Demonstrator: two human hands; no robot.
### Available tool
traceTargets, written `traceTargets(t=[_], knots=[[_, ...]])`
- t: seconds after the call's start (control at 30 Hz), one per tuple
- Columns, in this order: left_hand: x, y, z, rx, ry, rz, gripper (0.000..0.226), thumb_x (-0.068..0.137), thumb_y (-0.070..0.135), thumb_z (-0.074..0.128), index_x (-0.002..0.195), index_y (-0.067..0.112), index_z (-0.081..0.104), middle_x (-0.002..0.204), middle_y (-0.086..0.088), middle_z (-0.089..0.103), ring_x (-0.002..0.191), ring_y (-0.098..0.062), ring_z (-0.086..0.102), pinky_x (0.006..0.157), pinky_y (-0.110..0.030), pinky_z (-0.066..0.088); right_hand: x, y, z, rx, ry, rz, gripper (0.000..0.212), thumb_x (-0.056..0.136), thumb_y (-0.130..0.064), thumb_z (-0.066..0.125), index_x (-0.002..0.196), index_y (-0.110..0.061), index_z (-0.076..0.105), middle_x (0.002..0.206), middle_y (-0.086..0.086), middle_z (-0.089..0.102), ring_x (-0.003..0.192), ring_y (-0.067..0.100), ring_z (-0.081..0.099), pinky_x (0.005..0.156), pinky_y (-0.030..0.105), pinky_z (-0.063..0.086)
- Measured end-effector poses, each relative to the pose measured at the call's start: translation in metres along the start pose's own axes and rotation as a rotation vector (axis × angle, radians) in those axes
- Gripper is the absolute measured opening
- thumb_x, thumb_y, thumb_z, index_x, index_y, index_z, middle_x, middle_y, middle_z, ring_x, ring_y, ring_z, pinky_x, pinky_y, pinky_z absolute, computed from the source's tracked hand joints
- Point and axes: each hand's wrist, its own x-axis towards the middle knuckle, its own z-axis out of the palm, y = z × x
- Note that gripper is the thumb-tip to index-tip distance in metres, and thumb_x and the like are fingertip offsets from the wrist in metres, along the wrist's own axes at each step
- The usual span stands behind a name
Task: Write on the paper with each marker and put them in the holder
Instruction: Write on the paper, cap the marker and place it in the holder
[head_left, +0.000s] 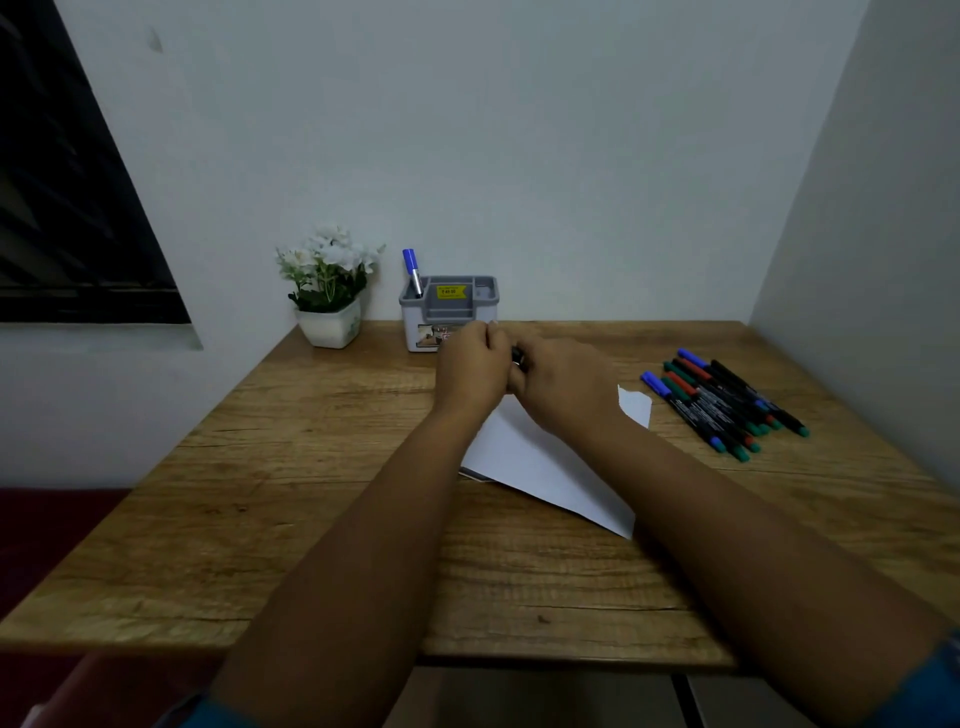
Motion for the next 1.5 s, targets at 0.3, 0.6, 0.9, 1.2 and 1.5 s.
traceTargets(t=[0.3,0.6,0.9,1.2,1.5], knots=[[0.008,-0.016,-0.01,0.216,-0.15,0.138,0.04,0.098,0.03,0.038,0.084,0.008,0.069,0.084,-0.009,0.069,0.079,-0.024,0.061,0.072,-0.037,0.049,-0.009,0.006,0.009,0.086,0.019,-0.224,0.019,0.092,-0.013,0.056,0.109,-0.008,0.063,0.091,0.01,0.069,0.068,0.028,0.063,0.053,0.029,0.032],[0.014,-0.019,-0.026,0.156,-0.172,0.02,0.034,0.097,0.022,0.038,0.072,0.011,0.058,0.073,-0.01,0.061,0.07,-0.024,0.055,0.065,-0.033,0.041,-0.004,0.007,0.0,-0.01,-0.148,-0.127,0.042,0.1,-0.048,0.037,0.13,-0.022,0.051,0.105,0.005,0.071,0.086,0.027,0.067,0.064,0.035,0.049],[0.019,-0.031,-0.075,-0.726,-0.201,-0.591,0.019,0.097,0.016,0.051,0.087,0.001,0.057,0.076,-0.016,0.066,0.054,-0.017,0.068,0.042,-0.014,0.05,-0.01,0.033,-0.011,0.607,-0.273,0.108,0.026,0.099,-0.019,0.053,0.125,-0.021,0.052,0.099,-0.008,0.064,0.079,0.009,0.068,0.077,0.029,0.052],[0.022,-0.058,-0.067,0.086,-0.578,-0.365,0.021,0.091,0.028,0.063,0.099,0.01,0.058,0.068,-0.004,0.061,0.051,-0.012,0.049,0.046,-0.023,0.039,0.001,0.02,-0.009,1.668,-0.61,0.419,0.052,0.083,-0.01,0.062,0.134,-0.014,0.053,0.111,0.011,0.069,0.102,0.017,0.067,0.09,0.025,0.056],[0.029,-0.066,-0.054,0.179,-0.82,-0.111,0.05,0.07,0.034,0.083,0.117,0.035,0.066,0.111,0.006,0.062,0.1,-0.013,0.056,0.092,-0.034,0.046,0.021,0.006,-0.005,1.504,-0.686,0.399,0.029,0.089,-0.022,0.063,0.115,-0.012,0.057,0.088,0.013,0.062,0.061,0.008,0.059,0.057,0.017,0.048]])
